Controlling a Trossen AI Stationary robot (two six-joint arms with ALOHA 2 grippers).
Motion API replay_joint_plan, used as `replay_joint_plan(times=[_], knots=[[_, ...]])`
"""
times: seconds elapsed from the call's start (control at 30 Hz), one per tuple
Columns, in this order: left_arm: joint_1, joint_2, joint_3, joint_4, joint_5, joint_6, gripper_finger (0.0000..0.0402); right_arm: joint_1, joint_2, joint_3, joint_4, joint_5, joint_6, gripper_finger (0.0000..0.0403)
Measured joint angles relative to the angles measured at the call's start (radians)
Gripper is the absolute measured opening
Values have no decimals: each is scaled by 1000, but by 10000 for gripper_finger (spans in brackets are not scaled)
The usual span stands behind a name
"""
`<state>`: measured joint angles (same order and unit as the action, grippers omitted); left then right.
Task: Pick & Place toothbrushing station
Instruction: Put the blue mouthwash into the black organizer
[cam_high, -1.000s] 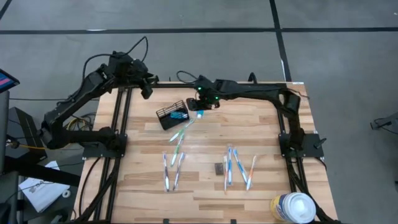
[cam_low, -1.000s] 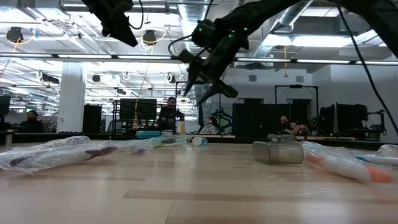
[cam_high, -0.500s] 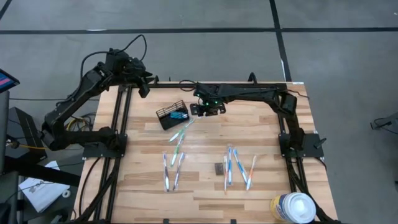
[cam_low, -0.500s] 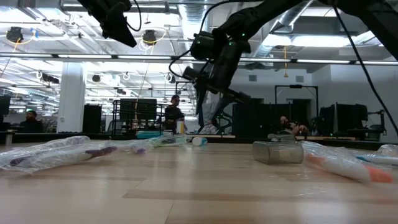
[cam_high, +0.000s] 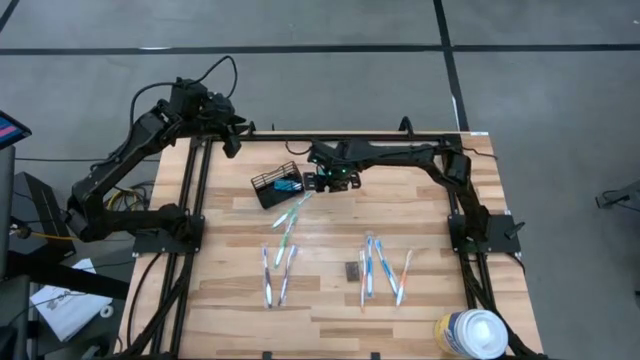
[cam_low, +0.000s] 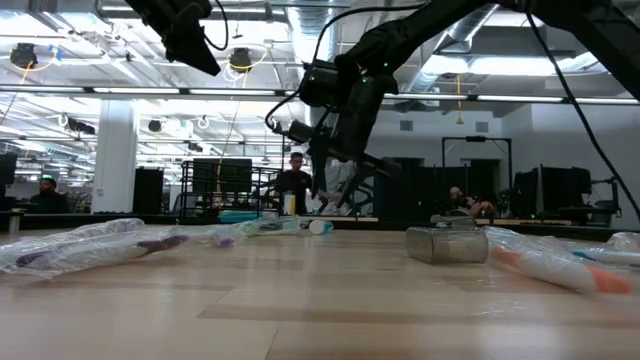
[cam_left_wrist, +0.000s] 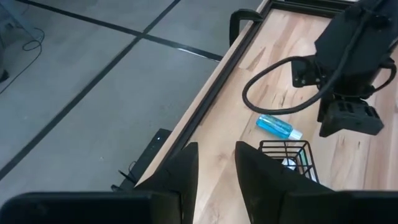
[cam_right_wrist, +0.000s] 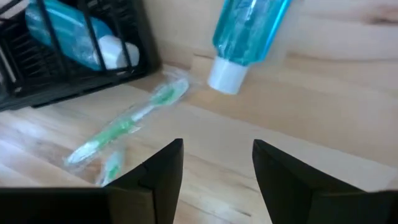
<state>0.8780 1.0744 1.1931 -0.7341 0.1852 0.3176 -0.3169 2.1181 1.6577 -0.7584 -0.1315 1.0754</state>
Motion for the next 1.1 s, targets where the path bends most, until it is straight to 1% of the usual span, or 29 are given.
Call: replay_joint_plan(times=[0.07, 0.2, 0.37, 0.47, 0.73, 0.83, 0.93, 1.1], knots=[[0, 0, 0, 0, 1, 0, 100, -5, -1, 1, 5, 13, 13, 184], [0, 0, 0, 0, 5, 0, 100, -7, -1, 1, 13, 82, 56, 184], [0, 0, 0, -1, 5, 0, 100, -13, -1, 1, 30, 82, 100, 181], [0, 0, 0, -1, 5, 0, 100, -11, -1, 1, 63, 103, 119, 180], [0, 0, 0, -6, 5, 0, 100, 26, -1, 1, 60, 105, 131, 178], [0, 0, 0, -7, 4, 14, 100, 45, -1, 1, 60, 71, 130, 178], [0, 0, -3, -5, 4, 22, 100, 68, -1, 1, 61, 75, 130, 180], [0, 0, -54, -6, 3, 21, 100, 67, 29, 3, 67, 82, 146, 178]])
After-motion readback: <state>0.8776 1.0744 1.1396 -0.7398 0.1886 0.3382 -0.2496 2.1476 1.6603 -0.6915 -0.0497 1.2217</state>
